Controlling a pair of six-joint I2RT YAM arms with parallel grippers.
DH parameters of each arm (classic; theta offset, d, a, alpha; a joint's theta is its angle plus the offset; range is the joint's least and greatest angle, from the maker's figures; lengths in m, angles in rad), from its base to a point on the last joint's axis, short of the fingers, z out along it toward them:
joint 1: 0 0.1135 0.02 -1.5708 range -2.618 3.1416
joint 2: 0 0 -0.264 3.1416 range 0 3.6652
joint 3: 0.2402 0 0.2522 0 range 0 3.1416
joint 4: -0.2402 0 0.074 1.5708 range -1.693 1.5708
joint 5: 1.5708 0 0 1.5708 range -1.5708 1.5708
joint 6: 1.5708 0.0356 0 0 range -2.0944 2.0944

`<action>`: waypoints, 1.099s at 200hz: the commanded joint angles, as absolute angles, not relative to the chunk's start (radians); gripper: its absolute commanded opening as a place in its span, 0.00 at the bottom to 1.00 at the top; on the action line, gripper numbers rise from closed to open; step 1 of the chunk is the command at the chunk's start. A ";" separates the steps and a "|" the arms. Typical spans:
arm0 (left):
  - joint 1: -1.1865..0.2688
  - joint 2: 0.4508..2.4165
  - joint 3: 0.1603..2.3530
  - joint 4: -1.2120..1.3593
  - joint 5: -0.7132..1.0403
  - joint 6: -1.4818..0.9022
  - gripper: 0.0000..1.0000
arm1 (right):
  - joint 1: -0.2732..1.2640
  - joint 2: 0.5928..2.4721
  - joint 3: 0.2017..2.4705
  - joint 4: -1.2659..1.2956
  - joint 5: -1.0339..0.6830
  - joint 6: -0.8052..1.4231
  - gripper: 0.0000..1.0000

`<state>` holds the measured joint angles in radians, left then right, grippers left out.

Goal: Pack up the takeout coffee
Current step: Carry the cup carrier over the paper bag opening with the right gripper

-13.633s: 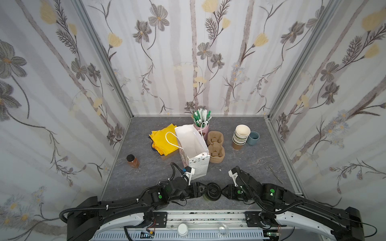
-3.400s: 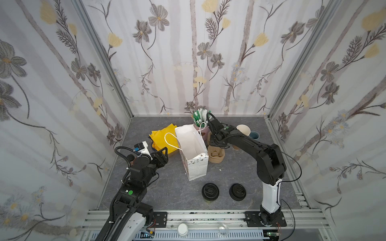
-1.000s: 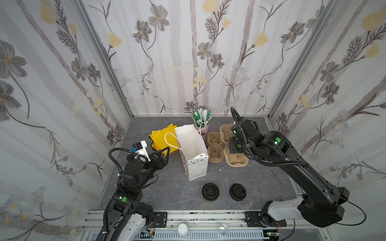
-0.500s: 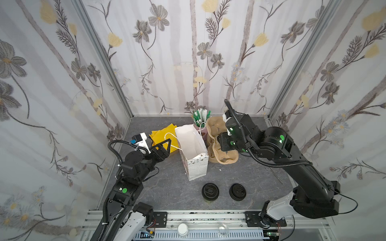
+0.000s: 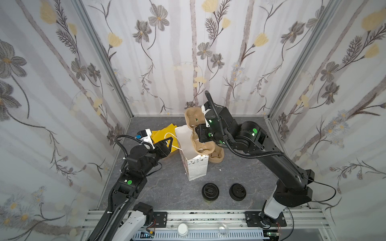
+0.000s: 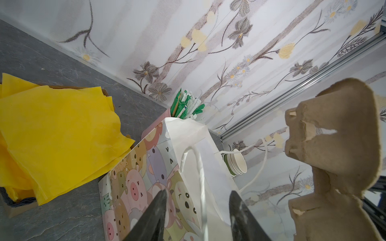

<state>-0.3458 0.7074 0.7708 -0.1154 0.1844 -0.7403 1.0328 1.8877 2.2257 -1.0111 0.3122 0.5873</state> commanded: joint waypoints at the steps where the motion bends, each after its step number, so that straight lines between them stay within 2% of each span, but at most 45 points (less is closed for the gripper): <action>1: -0.344 0.709 0.778 -0.064 0.199 -0.732 0.42 | 1.034 1.923 2.233 -0.897 0.309 0.611 0.34; 51: -0.344 0.695 0.762 -0.060 0.213 -0.733 0.28 | 1.031 2.005 2.237 -0.846 0.384 0.624 0.34; 115: -0.344 0.687 0.759 -0.060 0.228 -0.736 0.16 | 1.028 2.061 2.240 -0.854 0.481 0.623 0.33; 220: -0.344 0.671 0.744 -0.060 0.257 -0.744 0.10 | 1.027 2.139 2.240 -0.903 0.473 0.617 0.33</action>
